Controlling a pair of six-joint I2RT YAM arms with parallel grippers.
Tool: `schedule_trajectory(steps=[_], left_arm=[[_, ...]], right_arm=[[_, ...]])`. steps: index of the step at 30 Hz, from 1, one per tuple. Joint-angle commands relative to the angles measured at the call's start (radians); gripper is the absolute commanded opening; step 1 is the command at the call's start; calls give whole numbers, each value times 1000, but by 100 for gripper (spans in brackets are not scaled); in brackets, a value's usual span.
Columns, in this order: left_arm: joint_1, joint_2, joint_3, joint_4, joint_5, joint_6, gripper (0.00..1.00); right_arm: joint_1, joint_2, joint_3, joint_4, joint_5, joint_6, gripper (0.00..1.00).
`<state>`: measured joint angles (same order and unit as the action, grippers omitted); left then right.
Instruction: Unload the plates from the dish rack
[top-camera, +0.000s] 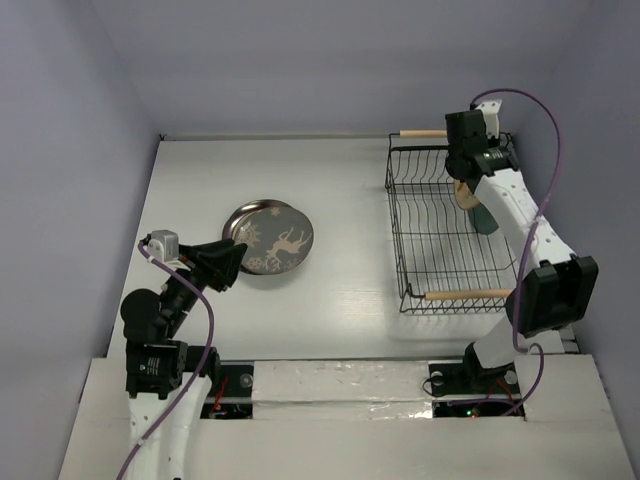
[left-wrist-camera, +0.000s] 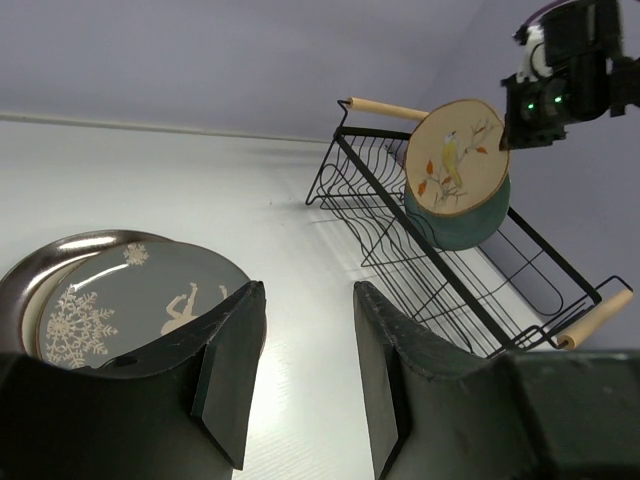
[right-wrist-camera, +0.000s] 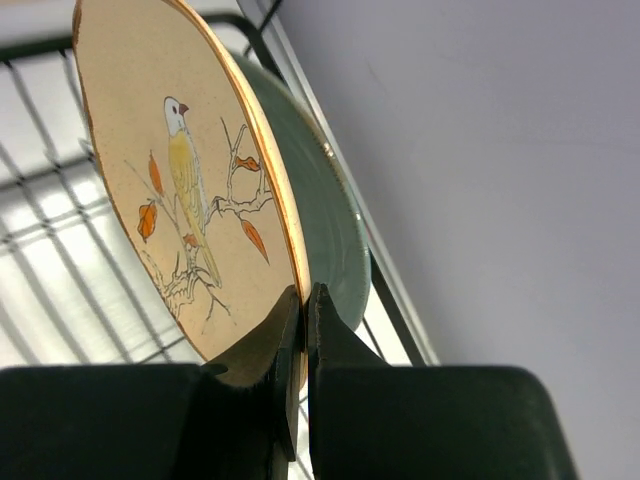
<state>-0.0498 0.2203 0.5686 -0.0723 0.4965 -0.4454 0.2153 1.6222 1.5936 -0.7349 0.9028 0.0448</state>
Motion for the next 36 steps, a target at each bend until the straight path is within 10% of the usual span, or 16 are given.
schedule_trajectory(steps=[1, 10, 22, 36], left_arm=[[5, 5, 4, 43, 10, 8, 38], [5, 4, 4, 42, 7, 8, 38], [5, 8, 5, 40, 1, 7, 38], [5, 17, 5, 35, -6, 7, 37]], right_arm=[[-5, -120, 100, 68, -11, 70, 0], [-5, -274, 103, 63, -347, 245, 0], [67, -427, -225, 471, -1063, 615, 0], [390, -90, -293, 724, -1032, 754, 0]])
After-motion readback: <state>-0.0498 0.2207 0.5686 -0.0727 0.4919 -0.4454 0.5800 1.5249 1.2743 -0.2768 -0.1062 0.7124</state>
